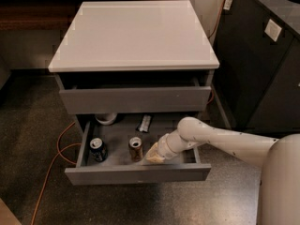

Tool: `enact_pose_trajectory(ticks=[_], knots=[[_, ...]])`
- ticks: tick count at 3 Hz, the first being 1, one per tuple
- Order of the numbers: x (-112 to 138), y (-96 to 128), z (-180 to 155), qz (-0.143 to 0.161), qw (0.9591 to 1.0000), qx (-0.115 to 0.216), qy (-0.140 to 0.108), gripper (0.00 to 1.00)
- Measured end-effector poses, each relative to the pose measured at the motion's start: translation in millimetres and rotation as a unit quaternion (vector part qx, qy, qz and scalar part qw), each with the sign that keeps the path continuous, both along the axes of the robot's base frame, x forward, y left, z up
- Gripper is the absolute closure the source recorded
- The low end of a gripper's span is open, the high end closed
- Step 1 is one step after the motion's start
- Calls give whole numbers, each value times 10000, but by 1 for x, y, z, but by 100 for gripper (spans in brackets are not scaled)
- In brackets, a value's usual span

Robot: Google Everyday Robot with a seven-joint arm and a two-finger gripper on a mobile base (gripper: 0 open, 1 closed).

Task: Pick orange can from middle drawer and place on counter

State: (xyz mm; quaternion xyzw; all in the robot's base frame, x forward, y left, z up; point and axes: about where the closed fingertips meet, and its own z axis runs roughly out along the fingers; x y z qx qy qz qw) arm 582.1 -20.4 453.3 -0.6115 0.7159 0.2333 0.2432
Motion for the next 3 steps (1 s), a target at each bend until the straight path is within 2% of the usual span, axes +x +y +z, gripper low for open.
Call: enact_pose_trajectory(ticks=[2, 3], knots=[[23, -11, 33, 38, 9987, -430, -255, 27], [32, -11, 44, 111, 9976, -630, -266, 4]])
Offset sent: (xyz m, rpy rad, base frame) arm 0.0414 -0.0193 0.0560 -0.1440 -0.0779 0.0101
